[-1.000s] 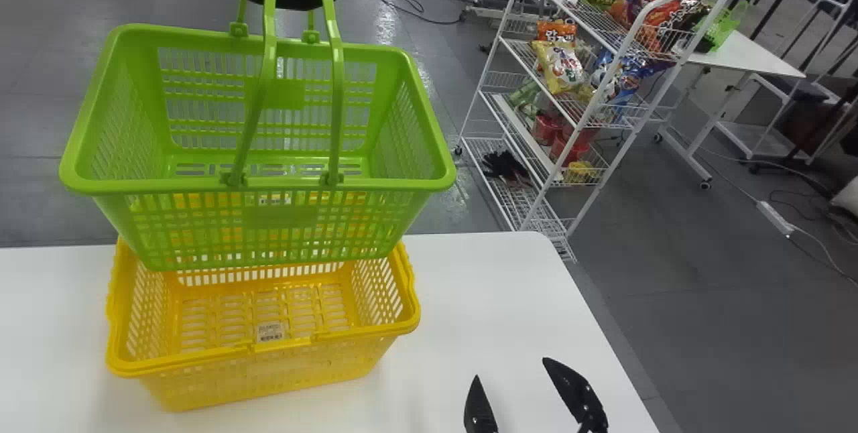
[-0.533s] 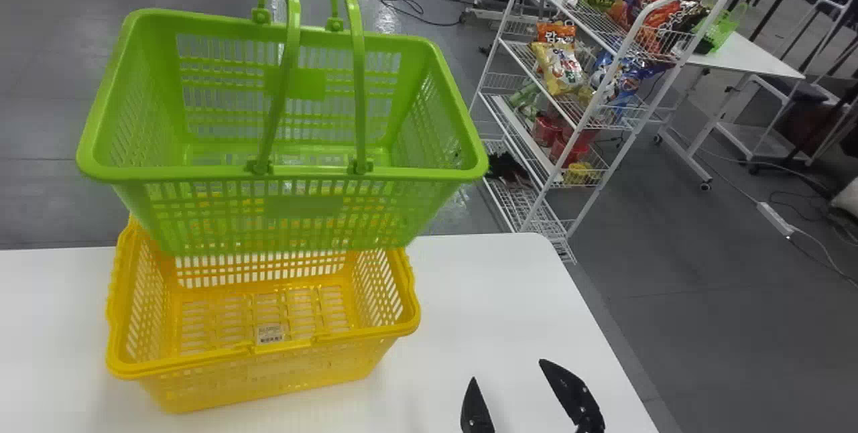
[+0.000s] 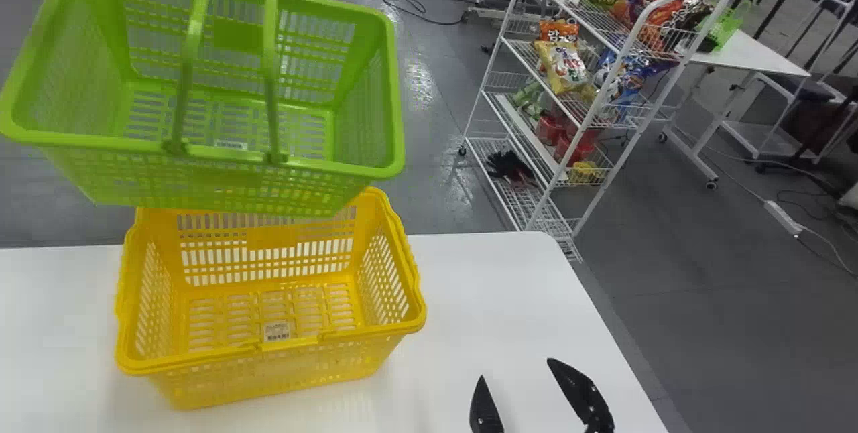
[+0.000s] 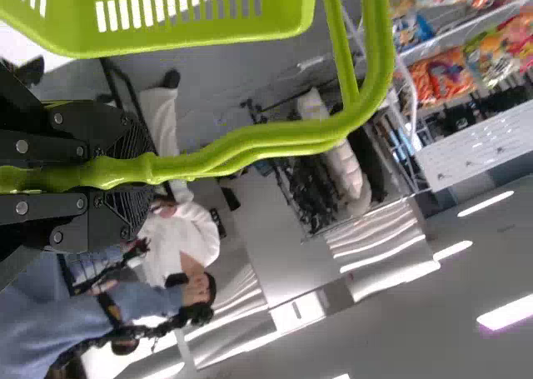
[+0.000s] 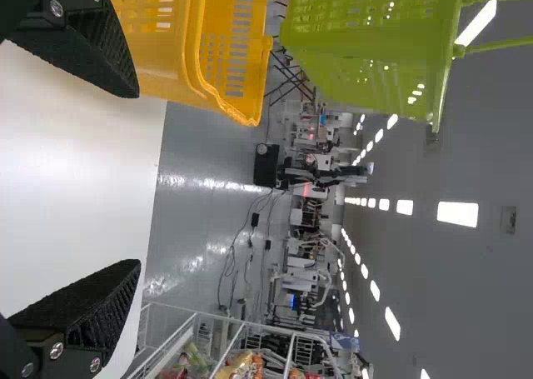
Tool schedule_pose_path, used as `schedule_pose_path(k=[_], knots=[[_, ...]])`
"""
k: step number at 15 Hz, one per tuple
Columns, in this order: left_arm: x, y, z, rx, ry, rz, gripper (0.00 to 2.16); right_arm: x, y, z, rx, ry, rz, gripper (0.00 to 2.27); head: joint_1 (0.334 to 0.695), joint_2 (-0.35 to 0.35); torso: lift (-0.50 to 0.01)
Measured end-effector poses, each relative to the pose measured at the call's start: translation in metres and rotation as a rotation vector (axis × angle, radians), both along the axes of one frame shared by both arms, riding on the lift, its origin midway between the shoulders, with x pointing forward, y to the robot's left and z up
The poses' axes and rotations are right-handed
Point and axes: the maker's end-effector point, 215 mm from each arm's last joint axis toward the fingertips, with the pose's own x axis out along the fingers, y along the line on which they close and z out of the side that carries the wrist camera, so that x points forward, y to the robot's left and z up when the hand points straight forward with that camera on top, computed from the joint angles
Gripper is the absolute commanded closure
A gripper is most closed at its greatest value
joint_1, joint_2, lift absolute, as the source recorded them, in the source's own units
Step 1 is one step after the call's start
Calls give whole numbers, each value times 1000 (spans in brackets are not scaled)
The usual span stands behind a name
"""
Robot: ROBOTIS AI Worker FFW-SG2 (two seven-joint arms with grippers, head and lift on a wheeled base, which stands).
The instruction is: Grasp handle with right gripper to insert into left gripper then lift and swing left to center
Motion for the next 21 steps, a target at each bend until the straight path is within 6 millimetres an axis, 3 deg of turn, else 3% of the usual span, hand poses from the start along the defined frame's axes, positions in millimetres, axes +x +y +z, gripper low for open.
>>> schedule_pose_path(k=[5, 7, 10, 12, 16, 21], knots=[[17, 145, 11, 58, -23, 212, 1966, 0, -2, -3, -3, 10, 0, 83, 652, -106, -93], [10, 205, 14, 67, -17, 291, 1966, 2, -2, -4, -3, 15, 1, 83, 654, -50, -93], [-12, 273, 4, 90, -3, 373, 1966, 5, -2, -5, -4, 20, 1, 83, 669, 45, -93], [-30, 307, -11, 98, 12, 413, 1966, 6, -6, -6, -6, 24, -3, 83, 693, 94, -93], [-84, 363, -49, 88, 61, 473, 1966, 6, -25, -3, -7, 21, -28, 83, 695, 151, -93], [-152, 384, -98, 93, 95, 501, 1966, 4, -44, -2, -7, 19, -54, 83, 695, 169, -93]])
